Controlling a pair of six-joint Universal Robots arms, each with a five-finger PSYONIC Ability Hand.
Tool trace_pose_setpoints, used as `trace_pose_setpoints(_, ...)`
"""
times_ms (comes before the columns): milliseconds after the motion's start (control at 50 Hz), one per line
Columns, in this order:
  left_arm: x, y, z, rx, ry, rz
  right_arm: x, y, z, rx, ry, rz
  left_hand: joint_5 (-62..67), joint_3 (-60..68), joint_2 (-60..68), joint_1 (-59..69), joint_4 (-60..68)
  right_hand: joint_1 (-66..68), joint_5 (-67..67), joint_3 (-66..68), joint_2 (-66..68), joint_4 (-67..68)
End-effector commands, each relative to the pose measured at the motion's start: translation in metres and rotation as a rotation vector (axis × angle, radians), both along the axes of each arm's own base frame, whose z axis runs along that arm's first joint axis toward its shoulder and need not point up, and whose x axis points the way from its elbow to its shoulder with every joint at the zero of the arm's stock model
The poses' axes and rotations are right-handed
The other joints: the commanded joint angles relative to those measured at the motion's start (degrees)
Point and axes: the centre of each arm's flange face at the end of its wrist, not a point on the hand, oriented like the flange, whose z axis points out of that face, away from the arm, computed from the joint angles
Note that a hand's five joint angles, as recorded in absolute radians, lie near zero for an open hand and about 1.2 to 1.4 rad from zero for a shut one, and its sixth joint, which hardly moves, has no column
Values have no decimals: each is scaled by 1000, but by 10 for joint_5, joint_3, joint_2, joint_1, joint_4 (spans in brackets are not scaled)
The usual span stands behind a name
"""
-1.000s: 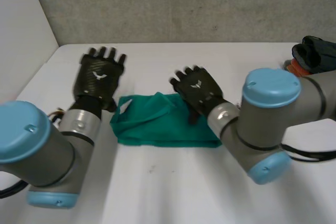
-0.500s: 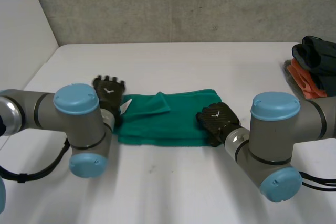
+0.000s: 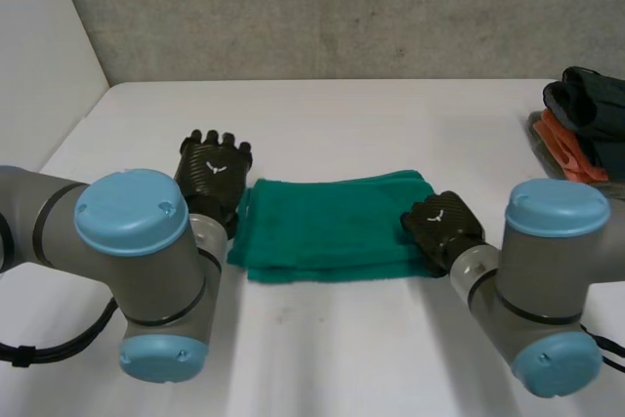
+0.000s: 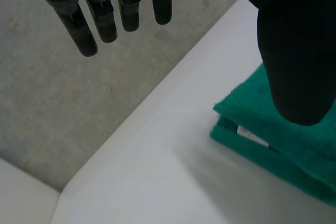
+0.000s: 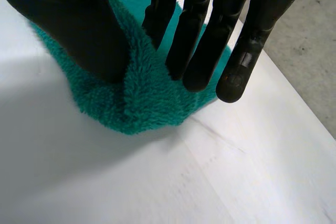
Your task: Fold the laundry.
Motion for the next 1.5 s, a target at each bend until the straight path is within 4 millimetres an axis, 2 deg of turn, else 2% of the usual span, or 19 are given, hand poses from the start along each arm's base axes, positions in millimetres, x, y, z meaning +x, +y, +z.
trace_pose_setpoints(20,-8,10,4,-4,13,-56,-30,2,4,8,48,-52,14,18,16,30,22,259,142,127,136,124)
trace_pose_setpoints(160,-8,18,-1,14,1,-68,-67,-16,7,-53,217,-84,12,16,14,28,21,259,142,127,136,124)
trace_pose_setpoints(260,-6,22,-1,17,-1,-71,-63,-23,18,-140,289,-42,12,16,14,28,21,259,142,127,136,124)
trace_pose_setpoints(360,-3,24,0,17,-1,-68,-21,-8,36,-254,284,91,12,16,14,28,21,259,142,127,136,124)
trace_pose_setpoints(460,1,26,6,9,5,-62,37,26,49,-376,212,279,7,11,9,23,16,259,142,127,136,124)
trace_pose_setpoints(520,4,26,12,-2,15,-54,60,49,45,-415,178,393,5,9,8,21,14,259,142,127,136,124)
trace_pose_setpoints(540,5,26,14,-5,19,-52,72,68,38,-421,168,488,5,9,8,21,14,259,142,127,136,124)
trace_pose_setpoints(640,9,22,22,-14,56,-33,87,107,17,-398,142,713,-8,-4,-6,8,0,250,133,118,126,115)
trace_pose_setpoints(680,9,22,24,-15,71,-33,87,108,15,-380,131,733,-11,-8,-9,4,-3,49,-68,-83,-74,-86)
trace_pose_setpoints(700,9,21,24,-16,78,-32,85,108,16,-360,112,727,-13,-9,-11,3,-5,-249,-366,-381,-372,-384)
trace_pose_setpoints(740,8,20,26,-16,100,-31,85,106,17,-323,76,708,-16,-13,-14,-1,-8,-441,-558,-573,-564,-576)
trace_pose_setpoints(820,3,18,32,-23,145,-39,65,66,42,-214,-114,517,-18,-14,-16,-2,-10,-441,-558,-573,-564,-576)
trace_pose_setpoints(840,1,18,34,-25,155,-44,51,44,59,-172,-228,411,-18,-14,-16,-2,-10,-441,-558,-573,-564,-576)
trace_pose_setpoints(920,-10,22,44,-38,214,-76,17,8,87,-31,-512,189,-16,-13,-14,-1,-8,-441,-558,-573,-564,-576)
trace_pose_setpoints(1000,-33,33,46,-14,283,-141,1,-2,90,109,-628,78,-13,-9,-11,3,-5,-441,-558,-573,-564,-576)
trace_pose_setpoints(1080,-49,45,34,46,302,-200,-1,-7,84,190,-588,39,-8,-4,-6,8,0,-441,-558,-573,-564,-576)
trace_pose_setpoints(1180,-57,55,16,137,264,-218,6,-15,60,275,-485,27,-6,-3,-4,9,2,-441,-558,-573,-564,-576)
trace_pose_setpoints(1340,-54,52,-22,277,129,-174,18,-26,24,384,-361,39,19,23,21,34,27,-441,-558,-573,-564,-576)
trace_pose_setpoints(1500,-44,47,-45,375,9,-132,22,-29,5,335,-222,55,21,24,23,36,29,-441,-558,-573,-564,-576)
